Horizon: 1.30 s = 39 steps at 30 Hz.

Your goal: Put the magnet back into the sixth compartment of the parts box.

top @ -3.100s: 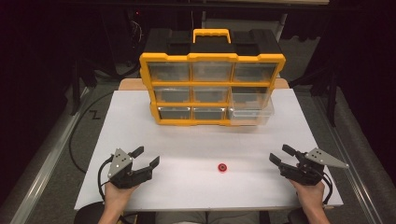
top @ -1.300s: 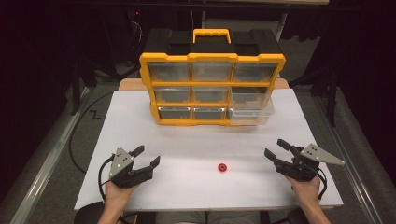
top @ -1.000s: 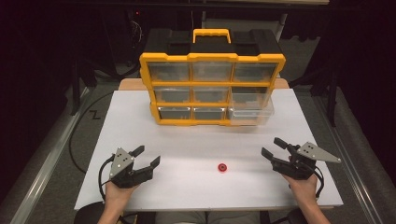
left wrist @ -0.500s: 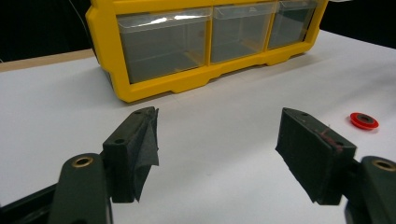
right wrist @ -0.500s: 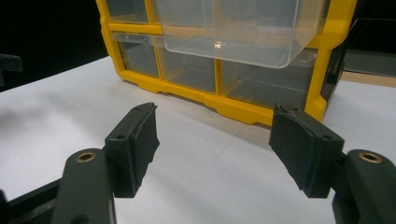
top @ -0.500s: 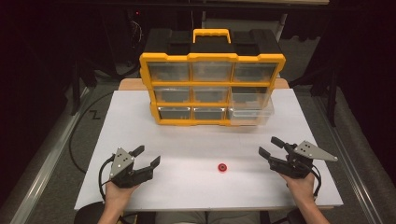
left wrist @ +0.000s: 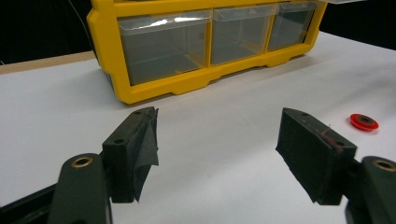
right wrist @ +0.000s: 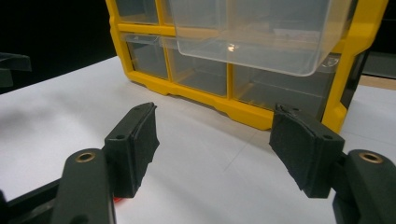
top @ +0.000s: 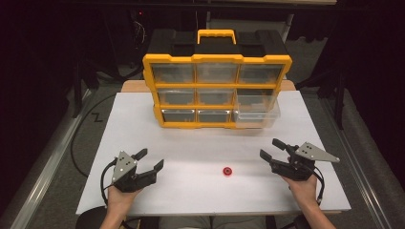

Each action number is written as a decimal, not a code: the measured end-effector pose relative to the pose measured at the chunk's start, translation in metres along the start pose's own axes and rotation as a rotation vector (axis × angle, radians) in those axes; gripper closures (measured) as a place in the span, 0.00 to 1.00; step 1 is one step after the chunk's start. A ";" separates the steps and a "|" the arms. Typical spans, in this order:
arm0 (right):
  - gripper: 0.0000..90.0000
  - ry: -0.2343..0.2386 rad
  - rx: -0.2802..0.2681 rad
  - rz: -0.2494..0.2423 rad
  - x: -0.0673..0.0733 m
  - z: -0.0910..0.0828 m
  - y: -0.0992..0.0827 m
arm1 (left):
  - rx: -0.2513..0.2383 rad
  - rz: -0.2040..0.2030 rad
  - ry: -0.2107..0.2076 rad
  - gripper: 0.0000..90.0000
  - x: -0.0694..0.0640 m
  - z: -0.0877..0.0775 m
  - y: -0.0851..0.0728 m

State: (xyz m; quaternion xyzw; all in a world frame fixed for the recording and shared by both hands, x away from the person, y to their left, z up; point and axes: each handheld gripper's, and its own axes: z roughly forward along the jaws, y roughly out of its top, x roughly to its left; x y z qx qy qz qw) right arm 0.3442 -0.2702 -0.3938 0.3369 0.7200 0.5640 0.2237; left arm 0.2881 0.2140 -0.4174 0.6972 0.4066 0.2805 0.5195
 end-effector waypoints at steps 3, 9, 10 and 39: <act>0.38 0.007 -0.001 -0.001 0.002 0.002 0.001 | 0.001 -0.001 0.001 0.32 0.000 0.000 0.000; 0.37 0.012 0.006 0.005 0.003 0.006 0.002 | 0.000 0.002 0.001 0.32 0.000 0.000 0.000; 0.37 0.015 0.007 0.008 0.003 0.007 0.002 | -0.001 0.001 0.001 0.32 0.000 0.000 0.000; 0.38 0.069 0.038 -0.014 0.023 0.036 0.011 | 0.003 0.015 -0.003 0.32 -0.001 0.003 0.001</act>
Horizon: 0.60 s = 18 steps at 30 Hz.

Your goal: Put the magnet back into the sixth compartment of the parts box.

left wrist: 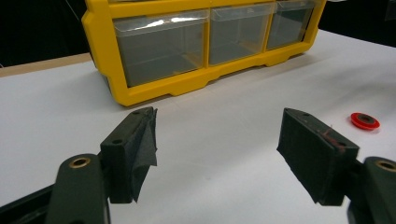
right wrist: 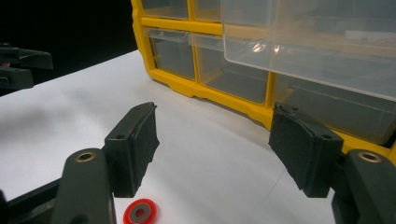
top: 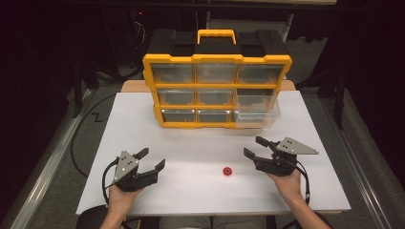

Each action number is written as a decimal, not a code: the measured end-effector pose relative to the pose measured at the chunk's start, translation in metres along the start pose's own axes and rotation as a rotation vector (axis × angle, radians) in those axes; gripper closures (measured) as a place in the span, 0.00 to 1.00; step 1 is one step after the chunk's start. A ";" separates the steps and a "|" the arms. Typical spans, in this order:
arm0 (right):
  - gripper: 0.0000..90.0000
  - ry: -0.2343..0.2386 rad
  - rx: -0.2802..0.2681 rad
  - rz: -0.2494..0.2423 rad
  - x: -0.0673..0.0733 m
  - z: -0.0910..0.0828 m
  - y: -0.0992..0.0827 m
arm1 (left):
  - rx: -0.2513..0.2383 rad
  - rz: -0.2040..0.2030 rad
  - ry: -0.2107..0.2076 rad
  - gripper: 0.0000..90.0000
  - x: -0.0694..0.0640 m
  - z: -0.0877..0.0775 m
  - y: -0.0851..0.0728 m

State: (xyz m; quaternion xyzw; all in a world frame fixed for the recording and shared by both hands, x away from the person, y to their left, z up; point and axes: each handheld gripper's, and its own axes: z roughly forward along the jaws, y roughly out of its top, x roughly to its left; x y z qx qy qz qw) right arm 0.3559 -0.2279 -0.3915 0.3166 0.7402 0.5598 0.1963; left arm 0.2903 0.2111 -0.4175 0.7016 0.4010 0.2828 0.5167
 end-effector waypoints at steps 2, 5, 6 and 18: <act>0.38 0.002 0.000 0.001 0.001 0.001 0.000 | 0.000 -0.002 0.001 0.32 0.000 0.000 0.000; 0.38 0.008 0.001 0.000 0.002 0.004 0.001 | 0.001 -0.001 0.001 0.32 -0.001 0.001 0.000; 0.38 0.010 0.003 -0.001 0.003 0.004 0.001 | 0.002 0.000 0.001 0.32 -0.001 0.001 0.000; 0.38 0.054 0.015 0.007 0.012 0.022 0.005 | 0.003 -0.001 0.004 0.32 0.000 0.000 0.000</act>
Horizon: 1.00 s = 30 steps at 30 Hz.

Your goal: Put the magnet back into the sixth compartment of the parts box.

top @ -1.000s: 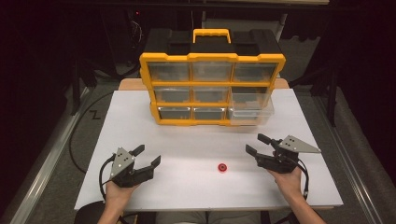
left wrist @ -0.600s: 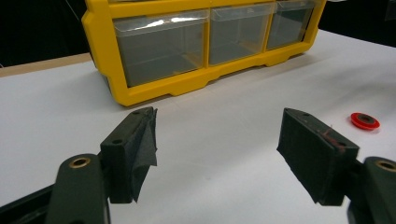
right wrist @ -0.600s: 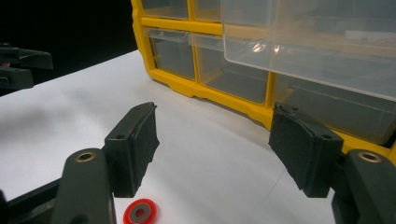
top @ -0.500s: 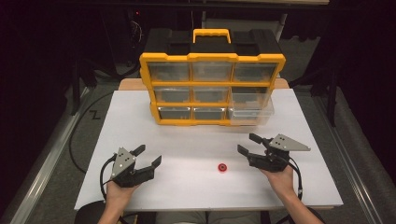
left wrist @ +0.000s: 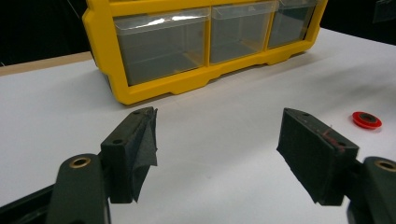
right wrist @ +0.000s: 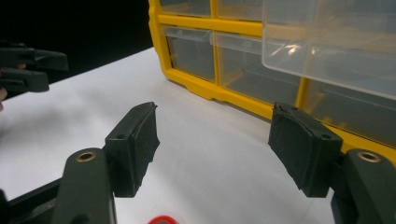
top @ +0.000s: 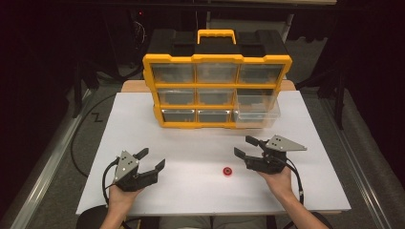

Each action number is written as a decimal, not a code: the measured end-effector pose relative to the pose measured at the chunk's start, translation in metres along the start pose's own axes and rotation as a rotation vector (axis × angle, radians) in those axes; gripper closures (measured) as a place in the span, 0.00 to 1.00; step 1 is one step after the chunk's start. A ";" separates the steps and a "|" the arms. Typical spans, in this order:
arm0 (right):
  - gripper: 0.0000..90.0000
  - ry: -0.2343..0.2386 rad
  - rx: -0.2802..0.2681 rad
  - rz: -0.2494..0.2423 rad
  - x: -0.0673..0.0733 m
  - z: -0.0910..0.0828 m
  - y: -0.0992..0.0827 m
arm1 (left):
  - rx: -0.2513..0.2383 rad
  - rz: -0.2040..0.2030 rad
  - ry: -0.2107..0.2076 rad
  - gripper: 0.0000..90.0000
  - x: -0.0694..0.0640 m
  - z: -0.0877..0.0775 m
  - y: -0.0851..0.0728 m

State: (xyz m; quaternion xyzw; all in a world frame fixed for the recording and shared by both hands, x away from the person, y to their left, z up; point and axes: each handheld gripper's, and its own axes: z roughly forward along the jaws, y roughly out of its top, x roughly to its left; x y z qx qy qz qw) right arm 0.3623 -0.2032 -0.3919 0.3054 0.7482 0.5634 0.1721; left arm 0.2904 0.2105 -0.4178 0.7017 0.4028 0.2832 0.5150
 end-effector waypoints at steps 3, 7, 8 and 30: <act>0.39 0.006 0.002 -0.005 0.003 0.004 0.002 | 0.001 0.001 -0.001 0.32 0.000 0.000 0.000; 0.40 0.019 0.016 -0.001 0.007 0.011 0.005 | -0.001 0.000 -0.001 0.32 0.000 0.000 0.000; 0.40 0.021 0.020 0.001 0.008 0.012 0.005 | -0.001 -0.001 -0.002 0.32 0.000 0.000 0.000; 0.42 0.011 0.219 -0.011 0.014 0.025 0.012 | -0.008 -0.012 -0.006 0.32 0.001 -0.001 0.000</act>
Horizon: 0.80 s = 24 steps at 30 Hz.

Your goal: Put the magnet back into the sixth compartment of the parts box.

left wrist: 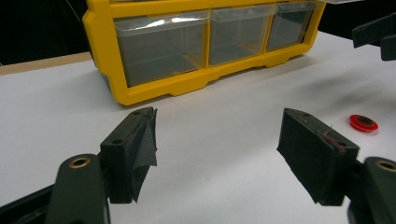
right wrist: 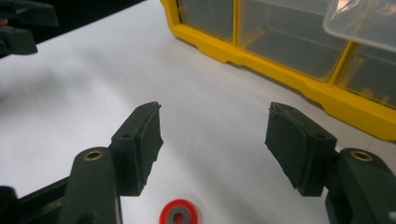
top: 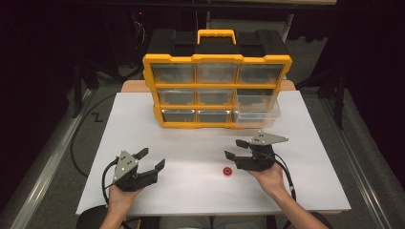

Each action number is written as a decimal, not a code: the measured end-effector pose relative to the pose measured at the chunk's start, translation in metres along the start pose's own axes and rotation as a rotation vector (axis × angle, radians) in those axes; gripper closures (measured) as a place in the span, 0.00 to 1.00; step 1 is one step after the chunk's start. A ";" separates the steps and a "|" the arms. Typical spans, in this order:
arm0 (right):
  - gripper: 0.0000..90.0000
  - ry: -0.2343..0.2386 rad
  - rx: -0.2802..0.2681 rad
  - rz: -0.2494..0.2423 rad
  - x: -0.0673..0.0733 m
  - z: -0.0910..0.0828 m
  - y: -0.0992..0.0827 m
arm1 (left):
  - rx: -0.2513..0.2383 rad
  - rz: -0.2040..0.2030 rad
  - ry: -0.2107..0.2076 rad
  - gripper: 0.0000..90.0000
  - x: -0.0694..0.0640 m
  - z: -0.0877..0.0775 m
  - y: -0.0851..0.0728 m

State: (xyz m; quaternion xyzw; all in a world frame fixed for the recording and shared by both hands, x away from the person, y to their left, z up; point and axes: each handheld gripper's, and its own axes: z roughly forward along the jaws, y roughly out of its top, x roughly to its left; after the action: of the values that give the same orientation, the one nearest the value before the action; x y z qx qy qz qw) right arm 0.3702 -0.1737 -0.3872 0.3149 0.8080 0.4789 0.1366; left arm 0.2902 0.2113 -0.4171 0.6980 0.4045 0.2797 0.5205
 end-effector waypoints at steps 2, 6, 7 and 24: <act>0.42 -0.001 0.021 0.002 0.000 0.000 0.000 | 0.000 0.000 0.000 0.32 0.000 0.000 0.000; 0.42 0.002 0.055 0.004 0.000 0.001 0.002 | -0.002 0.001 0.000 0.31 0.000 0.000 0.000; 0.42 0.003 0.063 0.005 -0.001 0.001 0.002 | -0.001 0.001 0.000 0.31 0.000 0.000 0.000; 0.48 0.025 0.253 -0.034 -0.001 0.005 0.016 | -0.008 0.008 0.003 0.31 0.000 0.000 0.000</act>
State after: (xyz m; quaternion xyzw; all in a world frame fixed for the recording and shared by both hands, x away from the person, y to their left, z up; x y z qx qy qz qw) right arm 0.3801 -0.1654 -0.3765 0.3099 0.8687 0.3748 0.0937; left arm 0.2900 0.2116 -0.4171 0.6970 0.4014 0.2844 0.5217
